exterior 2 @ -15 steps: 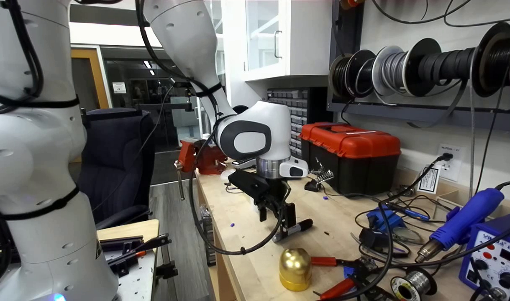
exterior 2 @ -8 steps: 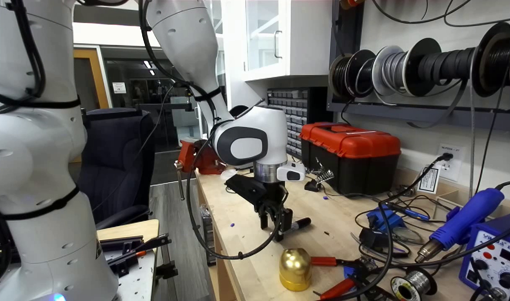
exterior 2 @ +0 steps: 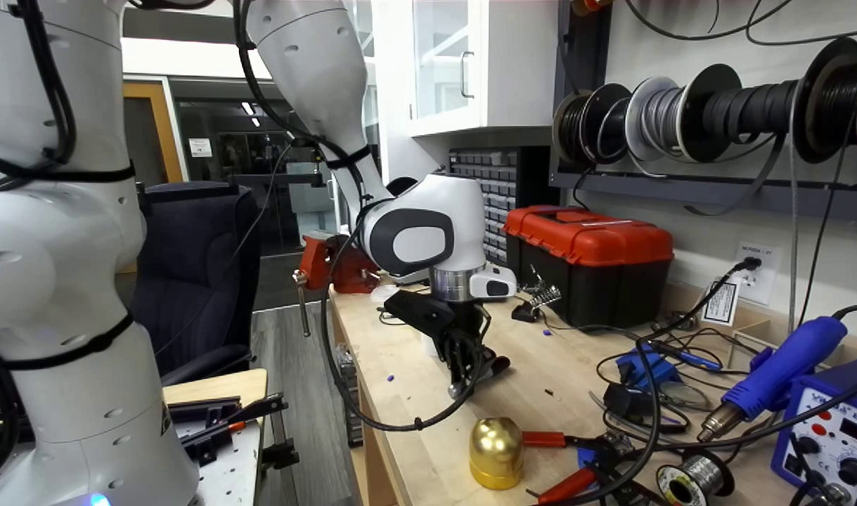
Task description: Pick the marker on the counter and put it in the cup
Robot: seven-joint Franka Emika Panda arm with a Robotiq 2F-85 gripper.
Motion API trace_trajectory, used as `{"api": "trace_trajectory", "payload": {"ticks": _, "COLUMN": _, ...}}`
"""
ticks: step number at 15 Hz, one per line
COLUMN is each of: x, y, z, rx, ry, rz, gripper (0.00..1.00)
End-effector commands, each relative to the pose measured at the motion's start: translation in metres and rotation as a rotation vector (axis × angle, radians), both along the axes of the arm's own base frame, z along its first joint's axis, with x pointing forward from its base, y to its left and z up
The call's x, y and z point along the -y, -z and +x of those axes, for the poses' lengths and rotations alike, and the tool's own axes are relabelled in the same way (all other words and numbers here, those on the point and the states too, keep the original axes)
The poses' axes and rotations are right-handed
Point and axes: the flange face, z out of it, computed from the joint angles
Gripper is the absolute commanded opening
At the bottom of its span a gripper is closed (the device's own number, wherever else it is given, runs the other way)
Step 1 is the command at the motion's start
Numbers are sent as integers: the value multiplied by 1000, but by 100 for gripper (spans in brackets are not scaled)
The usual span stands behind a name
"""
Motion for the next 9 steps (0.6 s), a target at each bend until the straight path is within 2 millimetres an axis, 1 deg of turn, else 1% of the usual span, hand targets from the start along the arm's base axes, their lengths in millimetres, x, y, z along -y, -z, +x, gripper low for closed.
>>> {"api": "trace_trajectory", "payload": {"ticks": 1, "x": 3, "y": -12, "z": 1, "rx": 10, "ry": 3, "rz": -2, "gripper": 6}}
{"api": "trace_trajectory", "payload": {"ticks": 3, "x": 5, "y": -19, "z": 4, "rx": 0, "ry": 4, "rz": -6, "gripper": 6}}
{"api": "trace_trajectory", "payload": {"ticks": 9, "x": 12, "y": -53, "z": 18, "rx": -50, "ry": 0, "rz": -27, "gripper": 6}}
